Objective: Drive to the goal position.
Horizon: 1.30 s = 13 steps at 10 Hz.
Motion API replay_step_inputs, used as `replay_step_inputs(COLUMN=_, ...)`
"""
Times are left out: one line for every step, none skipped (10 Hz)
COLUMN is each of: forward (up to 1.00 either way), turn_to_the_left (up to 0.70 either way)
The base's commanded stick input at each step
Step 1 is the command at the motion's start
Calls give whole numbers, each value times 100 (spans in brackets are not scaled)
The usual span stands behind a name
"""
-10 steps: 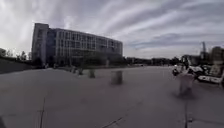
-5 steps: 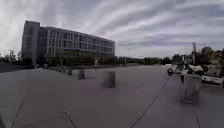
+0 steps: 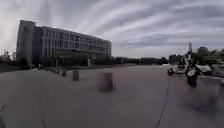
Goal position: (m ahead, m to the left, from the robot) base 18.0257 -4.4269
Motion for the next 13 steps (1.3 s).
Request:
replay_step_inputs(forward=85, turn_to_the_left=-34)
replay_step_inputs(forward=85, turn_to_the_left=-34)
replay_step_inputs(forward=85, turn_to_the_left=-34)
replay_step_inputs(forward=85, turn_to_the_left=-34)
replay_step_inputs(forward=85, turn_to_the_left=-34)
replay_step_inputs(forward=85, turn_to_the_left=-34)
replay_step_inputs(forward=85, turn_to_the_left=-34)
replay_step_inputs(forward=85, turn_to_the_left=-34)
replay_step_inputs(forward=85, turn_to_the_left=-34)
replay_step_inputs(forward=85, turn_to_the_left=-34)
replay_step_inputs(forward=85, turn_to_the_left=-34)
replay_step_inputs(forward=85, turn_to_the_left=-34)
replay_step_inputs(forward=85, turn_to_the_left=-34)
